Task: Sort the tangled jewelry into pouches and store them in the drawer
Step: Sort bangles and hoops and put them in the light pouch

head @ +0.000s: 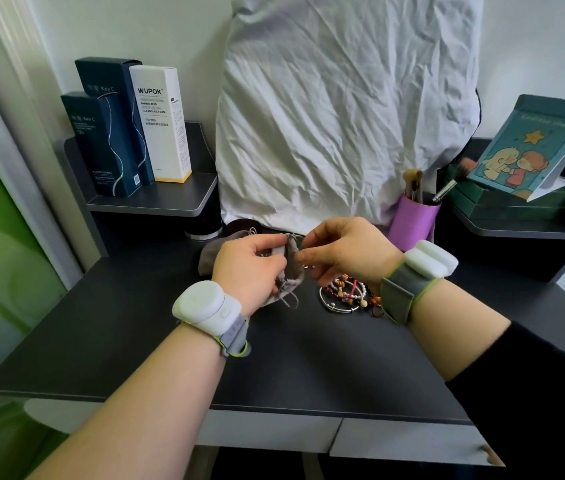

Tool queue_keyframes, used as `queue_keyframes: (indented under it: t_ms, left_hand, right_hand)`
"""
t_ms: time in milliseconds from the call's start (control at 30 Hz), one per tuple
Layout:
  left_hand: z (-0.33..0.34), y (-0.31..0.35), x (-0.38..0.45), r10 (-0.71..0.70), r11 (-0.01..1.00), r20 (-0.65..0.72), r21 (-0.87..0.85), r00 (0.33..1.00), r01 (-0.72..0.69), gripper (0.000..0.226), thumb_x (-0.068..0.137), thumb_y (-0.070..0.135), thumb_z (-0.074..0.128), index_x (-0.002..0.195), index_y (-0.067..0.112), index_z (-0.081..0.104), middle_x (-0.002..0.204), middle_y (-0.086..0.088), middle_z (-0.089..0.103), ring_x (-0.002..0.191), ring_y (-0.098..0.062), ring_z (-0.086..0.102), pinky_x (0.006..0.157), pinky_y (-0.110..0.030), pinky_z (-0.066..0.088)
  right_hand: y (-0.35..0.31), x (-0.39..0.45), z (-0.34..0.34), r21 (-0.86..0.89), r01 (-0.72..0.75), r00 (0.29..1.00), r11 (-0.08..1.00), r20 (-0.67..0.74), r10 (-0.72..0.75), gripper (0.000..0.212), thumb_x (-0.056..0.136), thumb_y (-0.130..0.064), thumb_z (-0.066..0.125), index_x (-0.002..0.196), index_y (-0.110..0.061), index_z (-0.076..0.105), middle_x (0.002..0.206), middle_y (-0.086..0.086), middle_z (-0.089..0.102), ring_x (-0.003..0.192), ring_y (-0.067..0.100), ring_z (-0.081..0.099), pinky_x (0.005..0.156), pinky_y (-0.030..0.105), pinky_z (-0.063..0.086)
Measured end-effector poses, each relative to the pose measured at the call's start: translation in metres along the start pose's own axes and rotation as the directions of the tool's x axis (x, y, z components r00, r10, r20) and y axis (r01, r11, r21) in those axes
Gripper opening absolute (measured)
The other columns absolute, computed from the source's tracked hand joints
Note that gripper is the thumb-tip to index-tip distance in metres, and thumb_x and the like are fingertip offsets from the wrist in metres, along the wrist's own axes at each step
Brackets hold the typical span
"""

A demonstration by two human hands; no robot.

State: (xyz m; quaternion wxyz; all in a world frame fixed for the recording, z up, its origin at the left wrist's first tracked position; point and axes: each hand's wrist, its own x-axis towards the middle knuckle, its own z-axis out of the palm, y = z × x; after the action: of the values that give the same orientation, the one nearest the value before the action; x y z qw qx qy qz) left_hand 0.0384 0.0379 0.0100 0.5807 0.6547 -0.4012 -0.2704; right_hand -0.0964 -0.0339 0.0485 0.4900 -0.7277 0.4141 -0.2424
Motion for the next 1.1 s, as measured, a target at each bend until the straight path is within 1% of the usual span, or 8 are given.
queue_keyframes:
  t_ms: [167,267,367,467,633,767,900,1100]
  left_hand:
    - [-0.006,0.000,0.003,0.100,0.990,-0.057,0.106,0.993,-0.093,0.033,0.076,0.005,0.059,0.100,0.023,0.074,0.059,0.006,0.065,0.042,-0.008,0.051,0.053,-0.019,0.044]
    - [-0.008,-0.003,0.007,0.133,0.977,-0.058,0.177,0.989,-0.121,0.032,0.074,0.009,0.061,0.098,0.025,0.074,0.072,0.005,0.067,0.054,-0.010,0.053,0.067,-0.026,0.048]
    - [-0.001,-0.010,0.009,0.104,0.977,-0.014,0.188,0.994,-0.099,0.026,0.076,0.011,0.063,0.095,0.025,0.074,0.068,0.006,0.067,0.049,-0.007,0.052,0.063,-0.025,0.045]
    - [0.009,-0.019,0.008,0.075,0.980,0.020,0.185,0.997,-0.077,0.020,0.078,0.013,0.065,0.090,0.027,0.074,0.058,0.010,0.064,0.043,0.000,0.050,0.058,-0.021,0.043]
    - [0.029,-0.029,0.008,0.034,0.968,0.093,0.243,0.995,-0.056,0.022,0.073,0.007,0.066,0.073,0.029,0.070,0.058,0.009,0.068,0.053,0.001,0.059,0.061,-0.019,0.047]
    - [0.034,-0.028,0.011,0.035,0.931,0.105,0.358,0.994,-0.070,0.017,0.072,0.008,0.064,0.068,0.024,0.063,0.062,0.006,0.064,0.064,-0.019,0.063,0.063,-0.032,0.054]
    - [0.041,-0.027,0.012,0.054,0.887,0.159,0.446,0.986,-0.120,0.013,0.076,0.012,0.062,0.076,0.024,0.057,0.068,0.004,0.064,0.073,-0.024,0.064,0.069,-0.032,0.051]
    - [0.047,-0.029,0.016,0.045,0.826,0.218,0.541,0.975,-0.159,0.018,0.073,0.017,0.064,0.086,0.029,0.058,0.085,0.008,0.062,0.085,-0.019,0.060,0.082,-0.039,0.050]
  right_hand:
    - [0.011,0.003,0.015,0.059,0.002,0.999,0.998,0.044,-0.005,0.010,0.078,-0.003,0.071,0.078,-0.006,0.061,0.064,0.012,0.063,0.050,0.020,0.060,0.046,0.029,0.054]
    - [0.018,0.006,0.014,0.071,-0.005,1.000,0.997,0.012,0.004,0.008,0.081,-0.006,0.069,0.077,-0.007,0.062,0.066,0.011,0.065,0.053,0.019,0.061,0.049,0.029,0.056]
    - [0.028,0.008,0.002,0.020,-0.020,0.999,1.000,-0.032,0.021,0.007,0.081,-0.007,0.068,0.076,-0.008,0.064,0.072,0.015,0.067,0.057,0.020,0.061,0.057,0.032,0.056]
    - [0.038,0.008,-0.015,-0.111,-0.039,0.993,0.993,-0.119,0.025,0.009,0.078,-0.004,0.069,0.076,-0.013,0.067,0.081,0.021,0.070,0.064,0.025,0.061,0.063,0.039,0.054]
    - [0.061,0.002,-0.043,-0.477,-0.040,0.992,0.878,-0.127,-0.023,0.022,0.072,-0.010,0.071,0.077,-0.032,0.069,0.074,-0.010,0.067,0.055,-0.002,0.055,0.054,0.010,0.044]
    - [0.074,-0.001,-0.046,-0.660,0.035,0.998,0.751,-0.009,-0.055,0.023,0.076,-0.021,0.071,0.098,-0.028,0.072,0.092,-0.008,0.054,0.085,0.012,0.053,0.081,0.024,0.043]
    - [0.084,-0.002,-0.050,-0.662,0.073,0.996,0.746,0.015,-0.084,0.018,0.079,-0.023,0.070,0.096,-0.028,0.072,0.091,-0.008,0.051,0.085,0.010,0.050,0.077,0.020,0.035]
    - [0.090,-0.002,-0.059,-0.453,0.007,0.997,0.892,-0.071,-0.044,0.022,0.074,-0.010,0.071,0.075,-0.033,0.070,0.076,-0.012,0.063,0.073,0.007,0.060,0.076,0.024,0.047]
